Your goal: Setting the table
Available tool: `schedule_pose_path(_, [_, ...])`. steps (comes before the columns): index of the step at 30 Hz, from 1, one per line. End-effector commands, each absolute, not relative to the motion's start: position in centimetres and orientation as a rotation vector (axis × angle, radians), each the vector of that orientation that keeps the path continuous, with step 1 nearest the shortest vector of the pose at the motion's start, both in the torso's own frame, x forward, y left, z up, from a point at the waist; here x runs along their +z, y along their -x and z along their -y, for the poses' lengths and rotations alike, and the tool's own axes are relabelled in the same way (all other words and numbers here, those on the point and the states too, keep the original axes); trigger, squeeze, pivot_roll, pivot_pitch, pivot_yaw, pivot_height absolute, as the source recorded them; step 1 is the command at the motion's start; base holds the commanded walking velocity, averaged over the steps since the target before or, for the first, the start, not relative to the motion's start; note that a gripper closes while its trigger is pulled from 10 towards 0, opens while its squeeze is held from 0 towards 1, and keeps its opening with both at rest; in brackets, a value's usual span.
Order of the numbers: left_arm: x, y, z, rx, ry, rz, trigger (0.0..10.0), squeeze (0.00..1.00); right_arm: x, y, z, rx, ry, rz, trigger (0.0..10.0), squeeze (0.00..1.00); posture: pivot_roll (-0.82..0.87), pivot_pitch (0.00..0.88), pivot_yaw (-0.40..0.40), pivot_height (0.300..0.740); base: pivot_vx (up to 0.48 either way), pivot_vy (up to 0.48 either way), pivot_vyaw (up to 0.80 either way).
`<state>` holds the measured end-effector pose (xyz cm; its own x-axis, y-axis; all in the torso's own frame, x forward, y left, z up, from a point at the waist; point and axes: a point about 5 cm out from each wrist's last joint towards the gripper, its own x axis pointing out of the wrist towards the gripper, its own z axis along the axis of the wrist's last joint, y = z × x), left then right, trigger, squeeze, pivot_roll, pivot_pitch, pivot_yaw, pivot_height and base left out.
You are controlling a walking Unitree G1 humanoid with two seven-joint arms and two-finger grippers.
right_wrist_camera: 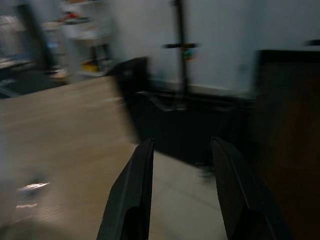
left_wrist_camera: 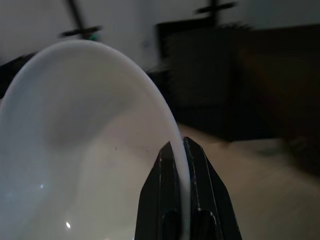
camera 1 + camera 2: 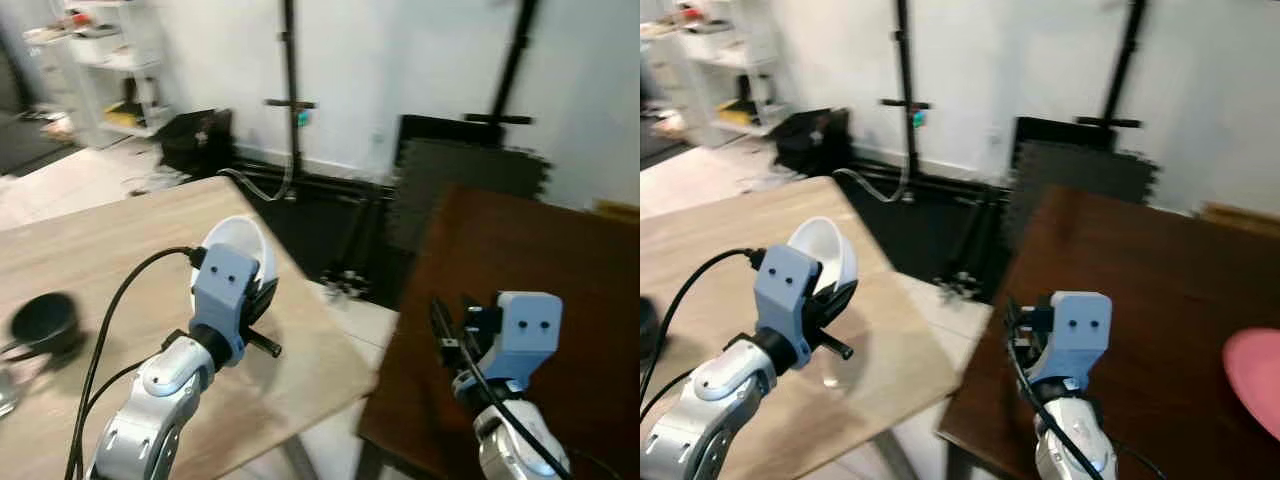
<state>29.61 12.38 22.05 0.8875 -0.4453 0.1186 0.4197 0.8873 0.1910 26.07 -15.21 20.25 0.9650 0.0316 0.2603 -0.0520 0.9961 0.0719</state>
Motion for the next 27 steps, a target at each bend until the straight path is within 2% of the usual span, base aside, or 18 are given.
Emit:
schedule_pose_path(1, [22.1, -29.4, -12.8, -0.438, -0.181, 0.171, 10.0, 0.00, 19.9, -26.0, 14.8, 0.052, -0.083, 0.245, 10.0, 0.00, 0.01, 0.055, 0.049, 0.740, 0.000, 0.000, 0.80])
schedule_pose_path(11, [22.5, -29.3, -12.3, -0.475, -0.200, 0.196, 10.0, 0.00, 19.9, -26.0, 15.1, 0.030, -0.094, 0.246, 10.0, 0.00, 0.01, 0.054, 0.050, 0.740, 0.000, 0.000, 0.80])
schedule_pose_path(20, [23.0, -29.8, -12.2, -0.491, -0.300, 0.223, 10.0, 0.00, 20.0, -26.2, 15.4, -0.001, -0.122, 0.250, 10.0, 0.00, 0.01, 0.050, 0.052, 0.740, 0.000, 0.000, 0.00])
schedule_pose_path(27, [23.7, -30.1, -12.1, -0.489, -0.298, 0.252, 10.0, 0.00, 19.9, -26.3, 15.5, -0.004, -0.121, 0.251, 10.0, 0.00, 0.00, 0.050, 0.056, 0.740, 0.000, 0.000, 0.00])
